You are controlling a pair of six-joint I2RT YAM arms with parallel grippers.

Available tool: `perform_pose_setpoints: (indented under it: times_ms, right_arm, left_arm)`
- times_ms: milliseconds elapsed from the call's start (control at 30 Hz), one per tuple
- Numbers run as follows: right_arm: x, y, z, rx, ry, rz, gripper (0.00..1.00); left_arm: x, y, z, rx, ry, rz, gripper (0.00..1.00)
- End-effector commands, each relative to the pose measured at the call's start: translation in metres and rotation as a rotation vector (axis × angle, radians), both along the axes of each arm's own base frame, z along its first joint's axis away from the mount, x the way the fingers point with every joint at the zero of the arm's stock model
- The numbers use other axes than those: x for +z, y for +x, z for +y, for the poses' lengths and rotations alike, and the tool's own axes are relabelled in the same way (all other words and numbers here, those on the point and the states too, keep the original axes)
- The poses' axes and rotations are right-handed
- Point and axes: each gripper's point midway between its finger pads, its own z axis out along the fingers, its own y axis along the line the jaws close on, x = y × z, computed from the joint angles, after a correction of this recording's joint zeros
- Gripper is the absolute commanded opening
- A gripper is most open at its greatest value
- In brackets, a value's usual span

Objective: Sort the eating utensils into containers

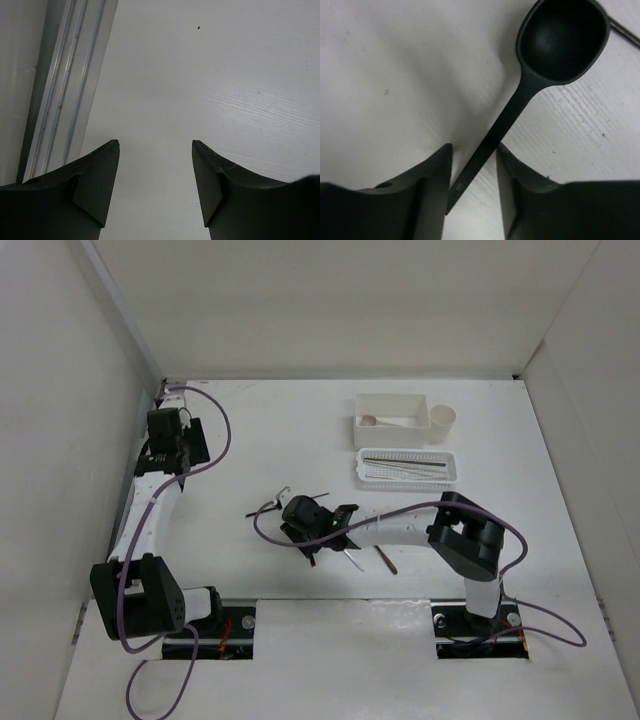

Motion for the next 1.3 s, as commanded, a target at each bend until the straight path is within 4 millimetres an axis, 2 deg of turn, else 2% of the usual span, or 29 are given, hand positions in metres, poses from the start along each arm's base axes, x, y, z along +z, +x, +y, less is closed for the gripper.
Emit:
perform_pose_setpoints:
  times_ms: [0, 33, 100, 133, 167, 267, 300, 367, 400, 433, 500, 533, 567, 600, 633, 667, 700, 733, 767, 800, 833, 867, 933, 967, 1000, 1033, 1067, 1167, 1267]
  right_arm:
    - [-0.016, 0.001, 0.004, -0.068, 0.023, 0.032, 0.43]
    - [-0.016, 0.002, 0.004, -0.083, 0.023, 0.026, 0.40]
    - [-0.012, 0.013, -0.001, -0.116, 0.020, -0.008, 0.26]
    - [-0.014, 0.019, -0.007, -0.135, 0.007, -0.014, 0.16]
    - [-0.014, 0.019, -0.007, -0.135, 0.007, -0.014, 0.00]
    - [-0.007, 0.021, -0.009, -0.119, 0.010, -0.018, 0.00]
    - [0.008, 0.024, -0.005, -0.091, 0.031, -0.048, 0.00]
    - [0.025, 0.027, -0.007, -0.064, 0.038, -0.087, 0.00]
    - [0.054, 0.035, -0.007, -0.038, 0.059, -0.157, 0.00]
    - [0.069, 0.037, -0.007, -0.011, 0.072, -0.190, 0.00]
    - [0.117, 0.057, -0.008, 0.024, 0.112, -0.303, 0.00]
    - [0.152, 0.070, -0.017, 0.088, 0.108, -0.410, 0.00]
    - [0.174, 0.086, -0.022, 0.095, 0.118, -0.480, 0.00]
    - [0.201, 0.123, -0.045, 0.040, 0.113, -0.554, 0.00]
    - [0.218, 0.144, -0.058, 0.045, 0.112, -0.603, 0.00]
    - [0.231, 0.166, -0.074, 0.112, 0.056, -0.676, 0.00]
    - [0.246, 0.198, -0.099, 0.150, 0.083, -0.704, 0.00]
    - [0.264, 0.217, -0.109, 0.205, 0.078, -0.765, 0.00]
    - [0.263, 0.237, -0.121, 0.292, -0.007, -0.829, 0.00]
    - [0.275, 0.255, -0.133, 0.293, -0.031, -0.891, 0.00]
    - [0.289, 0.279, -0.158, 0.289, -0.065, -0.941, 0.00]
    - [0.291, 0.291, -0.166, 0.322, -0.098, -0.971, 0.00]
    - [0.264, 0.319, -0.189, 0.438, -0.205, -0.947, 0.00]
    - [0.278, 0.330, -0.193, 0.462, -0.216, -0.973, 0.00]
    - [0.249, 0.346, -0.197, 0.524, -0.243, -0.928, 0.00]
    - [0.226, 0.342, -0.204, 0.601, -0.248, -0.835, 0.00]
    - [0.237, 0.349, -0.207, 0.658, -0.233, -0.863, 0.00]
    - [0.198, 0.350, -0.202, 0.777, -0.220, -0.794, 0.00]
    - [0.191, 0.345, -0.196, 0.801, -0.174, -0.775, 0.00]
  left_arm:
    - [0.013, -0.005, -0.005, -0.002, -0.026, -0.051, 0.56]
    - [0.009, -0.006, -0.005, -0.002, -0.027, -0.042, 0.56]
    - [0.014, -0.007, -0.011, -0.017, -0.018, -0.064, 0.56]
    - [0.019, -0.007, -0.014, -0.028, -0.025, -0.078, 0.56]
    - [0.013, -0.009, -0.017, -0.037, -0.027, -0.066, 0.56]
    - [0.012, -0.013, -0.019, -0.044, -0.032, -0.068, 0.56]
    - [0.012, -0.013, -0.019, -0.044, -0.032, -0.068, 0.56]
    - [0.008, -0.014, -0.024, -0.066, -0.049, -0.060, 0.56]
    - [0.009, -0.012, -0.026, -0.076, -0.056, -0.069, 0.56]
    - [0.012, -0.013, -0.023, -0.068, -0.054, -0.079, 0.56]
    - [0.012, -0.013, -0.022, -0.061, -0.070, -0.082, 0.56]
    - [0.012, -0.013, -0.024, -0.069, -0.076, -0.082, 0.56]
    - [0.014, -0.012, -0.021, -0.066, -0.080, -0.092, 0.56]
    - [0.014, -0.012, -0.017, -0.054, -0.080, -0.093, 0.56]
    - [0.009, -0.014, -0.020, -0.059, -0.097, -0.084, 0.56]
    - [0.009, -0.014, -0.014, -0.044, -0.101, -0.086, 0.56]
    - [0.011, -0.013, -0.016, -0.058, -0.110, -0.095, 0.56]
    - [0.006, -0.015, -0.012, -0.042, -0.111, -0.084, 0.56]
    - [0.006, -0.016, -0.008, -0.036, -0.118, -0.086, 0.56]
    - [0.006, -0.016, -0.005, -0.027, -0.117, -0.086, 0.56]
    - [0.005, -0.019, -0.004, -0.027, -0.123, -0.088, 0.56]
    - [0.005, -0.019, -0.003, -0.026, -0.130, -0.089, 0.56]
    - [0.005, -0.021, 0.006, -0.011, -0.130, -0.091, 0.56]
    - [0.005, -0.021, 0.006, -0.011, -0.130, -0.091, 0.56]
    - [0.005, -0.021, 0.009, -0.018, -0.123, -0.090, 0.56]
    - [0.001, -0.023, 0.009, -0.023, -0.118, -0.079, 0.56]
    - [-0.001, -0.024, 0.007, -0.048, -0.107, -0.068, 0.56]
    - [-0.010, -0.024, 0.002, -0.099, -0.111, -0.033, 0.56]
    - [-0.014, -0.021, -0.001, -0.116, -0.130, -0.018, 0.56]
